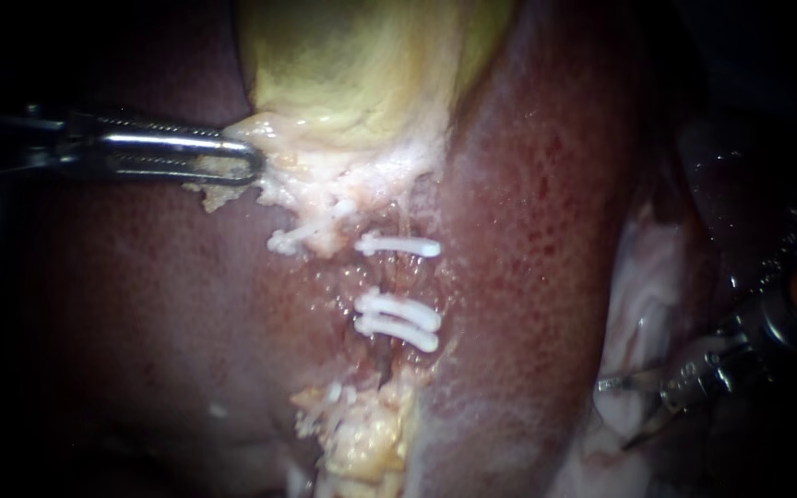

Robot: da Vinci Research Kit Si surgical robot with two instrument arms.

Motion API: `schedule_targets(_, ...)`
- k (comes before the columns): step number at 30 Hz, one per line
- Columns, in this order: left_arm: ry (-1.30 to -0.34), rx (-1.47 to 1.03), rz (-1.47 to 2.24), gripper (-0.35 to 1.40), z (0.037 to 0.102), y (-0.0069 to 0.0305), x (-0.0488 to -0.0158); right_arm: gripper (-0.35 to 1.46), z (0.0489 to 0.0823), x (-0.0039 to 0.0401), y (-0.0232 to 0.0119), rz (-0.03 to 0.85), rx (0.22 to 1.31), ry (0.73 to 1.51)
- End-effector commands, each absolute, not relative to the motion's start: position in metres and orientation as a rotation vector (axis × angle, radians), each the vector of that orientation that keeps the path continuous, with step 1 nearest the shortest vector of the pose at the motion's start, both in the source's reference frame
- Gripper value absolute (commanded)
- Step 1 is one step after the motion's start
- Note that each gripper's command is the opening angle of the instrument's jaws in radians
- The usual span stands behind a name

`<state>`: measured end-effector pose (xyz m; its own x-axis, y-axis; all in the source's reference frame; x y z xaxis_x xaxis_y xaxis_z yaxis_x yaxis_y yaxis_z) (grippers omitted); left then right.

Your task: Go to the cutting position right tube

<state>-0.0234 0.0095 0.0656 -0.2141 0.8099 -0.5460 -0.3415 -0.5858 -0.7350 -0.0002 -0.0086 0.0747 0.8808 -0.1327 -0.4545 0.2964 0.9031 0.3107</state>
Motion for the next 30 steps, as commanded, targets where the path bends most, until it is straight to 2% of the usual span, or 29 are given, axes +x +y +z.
schedule_targets(1,-0.607,-1.253,1.887,-0.35,0.0654,0.0095,-0.0233,1.40,0.0746,-0.0002,-0.0086,-0.229,0.384,0.440)
schedule_targets(5,-0.617,-1.252,1.884,-0.35,0.0641,0.0105,-0.0216,1.40,0.0746,-0.0002,-0.0087,-0.229,0.384,0.440)
schedule_targets(12,-0.580,-1.250,1.850,-0.35,0.0603,0.0130,-0.0182,1.40,0.0744,-0.0001,-0.0087,-0.229,0.385,0.440)
schedule_targets(24,-0.568,-1.259,1.852,-0.35,0.0598,0.0130,-0.0182,1.40,0.0730,0.0006,-0.0085,-0.216,0.390,0.441)
schedule_targets(27,-0.569,-1.259,1.852,-0.35,0.0598,0.0130,-0.0182,1.41,0.0718,0.0014,-0.0082,-0.198,0.400,0.472)
schedule_targets(30,-0.569,-1.259,1.852,-0.35,0.0598,0.0130,-0.0181,1.41,0.0699,0.0027,-0.0077,-0.151,0.434,0.544)
